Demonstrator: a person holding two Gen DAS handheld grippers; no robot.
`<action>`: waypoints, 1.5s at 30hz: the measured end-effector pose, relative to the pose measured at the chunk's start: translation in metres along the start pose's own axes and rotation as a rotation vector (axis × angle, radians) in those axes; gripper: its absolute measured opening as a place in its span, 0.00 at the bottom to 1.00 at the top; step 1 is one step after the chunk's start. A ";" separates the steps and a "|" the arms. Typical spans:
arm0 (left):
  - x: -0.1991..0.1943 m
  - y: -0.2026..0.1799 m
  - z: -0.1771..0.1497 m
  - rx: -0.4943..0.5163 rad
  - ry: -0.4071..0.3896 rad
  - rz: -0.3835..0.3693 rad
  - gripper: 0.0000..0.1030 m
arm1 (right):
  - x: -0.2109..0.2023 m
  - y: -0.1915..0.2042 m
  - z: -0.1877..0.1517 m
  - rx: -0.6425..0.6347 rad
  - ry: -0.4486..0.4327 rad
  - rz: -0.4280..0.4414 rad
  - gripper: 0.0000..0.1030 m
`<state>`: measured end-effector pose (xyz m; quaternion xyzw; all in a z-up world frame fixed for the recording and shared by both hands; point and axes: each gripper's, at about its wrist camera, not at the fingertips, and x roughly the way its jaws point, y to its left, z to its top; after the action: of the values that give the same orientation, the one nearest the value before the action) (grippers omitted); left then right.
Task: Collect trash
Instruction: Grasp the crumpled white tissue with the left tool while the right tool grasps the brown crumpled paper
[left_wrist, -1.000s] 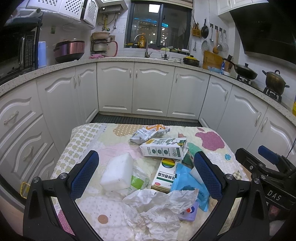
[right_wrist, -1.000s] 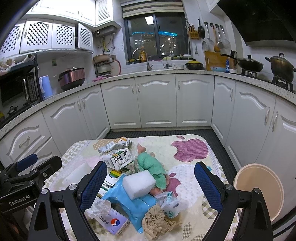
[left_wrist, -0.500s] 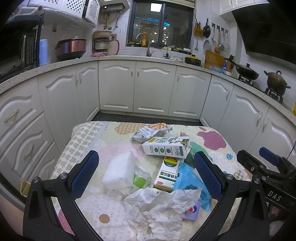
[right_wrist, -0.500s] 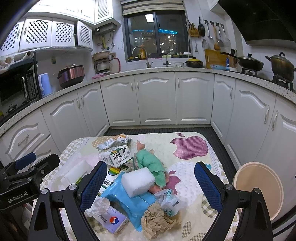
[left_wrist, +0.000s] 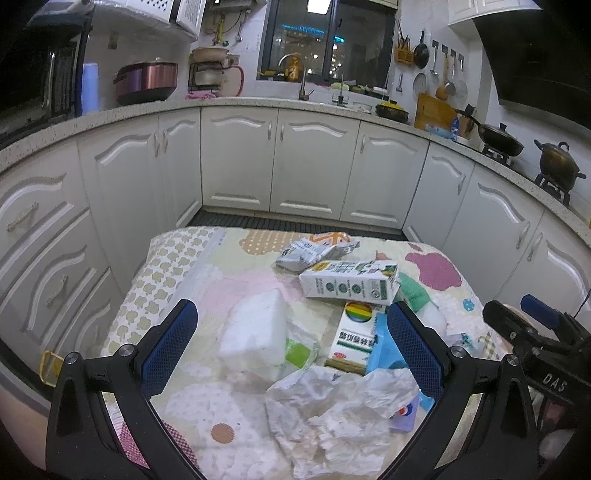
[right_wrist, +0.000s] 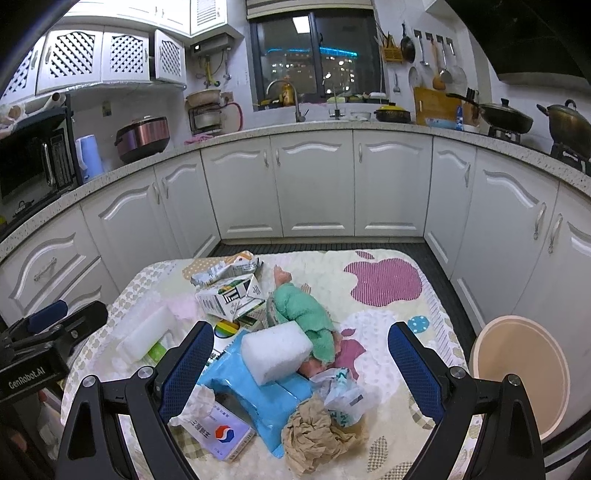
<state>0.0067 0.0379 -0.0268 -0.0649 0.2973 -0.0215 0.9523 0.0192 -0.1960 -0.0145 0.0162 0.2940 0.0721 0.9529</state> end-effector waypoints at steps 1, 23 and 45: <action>0.001 0.005 -0.001 -0.004 0.012 -0.005 0.99 | 0.001 -0.002 0.000 0.000 0.008 0.004 0.91; 0.023 -0.005 -0.055 0.094 0.308 -0.206 0.99 | 0.024 -0.050 -0.046 0.007 0.281 0.119 0.83; 0.040 -0.001 -0.052 0.081 0.378 -0.260 0.23 | 0.027 -0.036 -0.062 0.027 0.336 0.296 0.19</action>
<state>0.0099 0.0274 -0.0919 -0.0591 0.4583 -0.1678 0.8708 0.0112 -0.2283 -0.0831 0.0599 0.4440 0.2088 0.8693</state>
